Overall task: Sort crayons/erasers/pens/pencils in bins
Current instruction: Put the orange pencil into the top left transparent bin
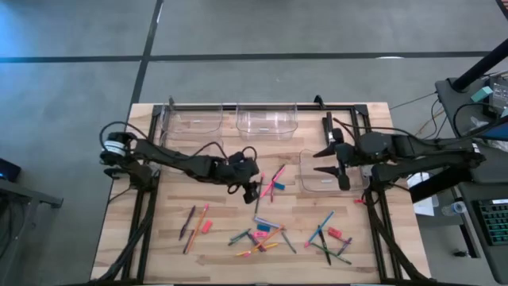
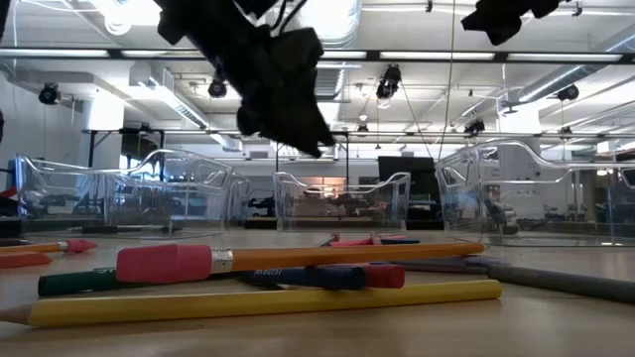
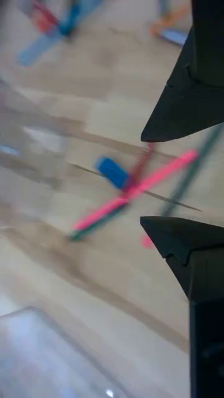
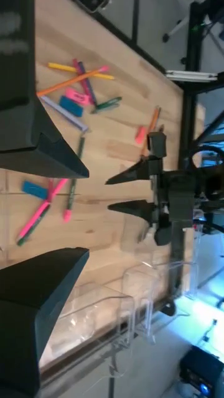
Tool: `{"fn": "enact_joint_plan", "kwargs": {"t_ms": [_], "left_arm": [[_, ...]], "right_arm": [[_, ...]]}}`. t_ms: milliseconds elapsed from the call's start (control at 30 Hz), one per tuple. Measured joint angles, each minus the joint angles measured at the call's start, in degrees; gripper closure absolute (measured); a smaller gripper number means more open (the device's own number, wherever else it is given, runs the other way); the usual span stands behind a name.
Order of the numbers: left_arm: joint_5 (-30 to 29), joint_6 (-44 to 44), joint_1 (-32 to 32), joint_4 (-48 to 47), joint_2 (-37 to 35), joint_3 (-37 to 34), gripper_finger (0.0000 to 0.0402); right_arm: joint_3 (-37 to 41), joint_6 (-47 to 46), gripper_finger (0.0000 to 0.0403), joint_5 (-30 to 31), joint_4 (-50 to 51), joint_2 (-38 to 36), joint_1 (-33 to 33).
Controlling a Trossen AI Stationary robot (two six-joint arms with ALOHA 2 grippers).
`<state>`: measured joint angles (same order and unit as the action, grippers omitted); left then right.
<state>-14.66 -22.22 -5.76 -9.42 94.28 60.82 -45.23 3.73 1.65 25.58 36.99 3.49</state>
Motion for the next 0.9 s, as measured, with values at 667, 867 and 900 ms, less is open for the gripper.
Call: {"fn": "enact_joint_plan", "kwargs": {"t_ms": [667,867,900], "left_arm": [[2.44,-41.98,-18.5,-48.57,-11.8,2.53,0.0213],[6.23,-51.6,-21.59,-47.58,-8.91,-2.85,0.0213],[6.21,-52.43,-21.56,-46.67,-8.49,-3.85,0.0213]], "right_arm": [[0.5,-2.64,0.0223,-0.04,0.98,-0.09,0.0],[0.5,-2.64,0.0223,-0.04,0.97,-0.09,0.0],[0.5,-2.64,0.0223,-0.04,0.91,-0.09,0.0]]}}
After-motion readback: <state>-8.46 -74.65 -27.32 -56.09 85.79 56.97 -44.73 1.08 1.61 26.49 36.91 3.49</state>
